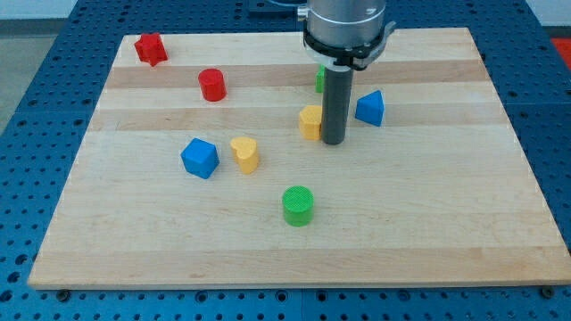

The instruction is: Place the yellow hexagon between the yellow heart and the green star

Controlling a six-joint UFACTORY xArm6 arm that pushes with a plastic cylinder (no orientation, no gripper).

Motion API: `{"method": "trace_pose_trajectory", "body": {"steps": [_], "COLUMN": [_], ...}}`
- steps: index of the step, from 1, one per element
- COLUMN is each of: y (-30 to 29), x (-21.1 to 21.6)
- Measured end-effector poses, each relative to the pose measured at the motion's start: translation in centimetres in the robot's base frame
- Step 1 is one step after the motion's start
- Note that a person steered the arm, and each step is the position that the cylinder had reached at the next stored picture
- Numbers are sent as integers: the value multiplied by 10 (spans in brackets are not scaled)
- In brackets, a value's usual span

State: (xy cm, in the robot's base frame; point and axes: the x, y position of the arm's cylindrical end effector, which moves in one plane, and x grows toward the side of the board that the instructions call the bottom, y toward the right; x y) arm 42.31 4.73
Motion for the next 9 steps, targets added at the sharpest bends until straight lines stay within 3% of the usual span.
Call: {"method": "trace_pose_trajectory", "body": {"steps": [9], "y": [-50], "x": [-9]}}
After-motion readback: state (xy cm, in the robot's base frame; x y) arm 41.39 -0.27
